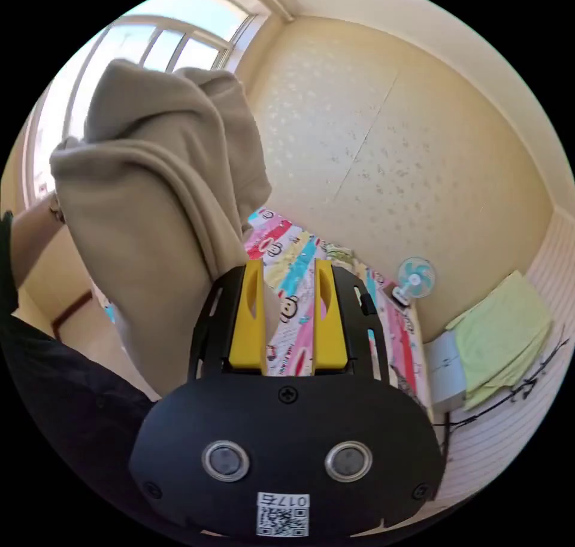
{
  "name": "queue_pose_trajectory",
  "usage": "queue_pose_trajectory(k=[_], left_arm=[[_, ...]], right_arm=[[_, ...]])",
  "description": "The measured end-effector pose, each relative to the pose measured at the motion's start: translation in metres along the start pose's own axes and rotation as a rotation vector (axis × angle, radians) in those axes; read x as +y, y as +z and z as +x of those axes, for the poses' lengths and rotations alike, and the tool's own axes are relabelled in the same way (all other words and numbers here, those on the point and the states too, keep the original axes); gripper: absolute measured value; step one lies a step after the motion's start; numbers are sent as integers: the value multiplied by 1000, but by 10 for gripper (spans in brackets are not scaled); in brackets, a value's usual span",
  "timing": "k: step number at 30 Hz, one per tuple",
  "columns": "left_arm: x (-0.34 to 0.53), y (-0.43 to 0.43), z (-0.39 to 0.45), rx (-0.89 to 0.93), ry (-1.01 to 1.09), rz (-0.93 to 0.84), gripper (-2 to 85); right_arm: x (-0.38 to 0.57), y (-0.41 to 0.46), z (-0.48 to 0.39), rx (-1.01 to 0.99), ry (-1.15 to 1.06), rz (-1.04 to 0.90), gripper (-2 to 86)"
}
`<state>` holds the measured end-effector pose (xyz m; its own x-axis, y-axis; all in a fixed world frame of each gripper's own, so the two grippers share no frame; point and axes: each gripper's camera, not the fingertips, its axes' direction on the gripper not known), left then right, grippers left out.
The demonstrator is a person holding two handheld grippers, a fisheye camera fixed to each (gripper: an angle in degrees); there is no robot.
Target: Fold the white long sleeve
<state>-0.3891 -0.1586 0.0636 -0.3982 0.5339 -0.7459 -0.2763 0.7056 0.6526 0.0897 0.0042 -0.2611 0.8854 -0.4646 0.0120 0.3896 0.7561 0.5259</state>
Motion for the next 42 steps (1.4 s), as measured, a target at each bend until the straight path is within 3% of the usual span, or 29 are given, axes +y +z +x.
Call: queue_pose_trajectory(k=[2,11,18,25,28,33,37,39,42], left_arm=[[-10,7,4,47,91,-21,84],[-44,10,-6,533,375,111,84],[-88,81,18,792,511,-43,84],[-102,93,65,765,630,-149,84],[-99,87,71,780,625,-127,84],[-99,98,85,898,672,-85,84],[-107,102,86,932,681,-83,85],[-114,98,87,884,646,-93,85],[-113,80,101,723,557,-100,86]], right_arm=[[30,-3,59,-259,132,107,128],[97,86,207,-874,346,250,149],[101,182,241,-1277,362,256,166],[94,199,242,-1558,171,314,174],[89,217,245,-1612,208,281,174],[89,239,269,-1768,275,432,179],[56,215,245,-1801,9,402,160],[52,203,242,-1847,-73,465,121],[62,190,263,-1832,-12,567,63]])
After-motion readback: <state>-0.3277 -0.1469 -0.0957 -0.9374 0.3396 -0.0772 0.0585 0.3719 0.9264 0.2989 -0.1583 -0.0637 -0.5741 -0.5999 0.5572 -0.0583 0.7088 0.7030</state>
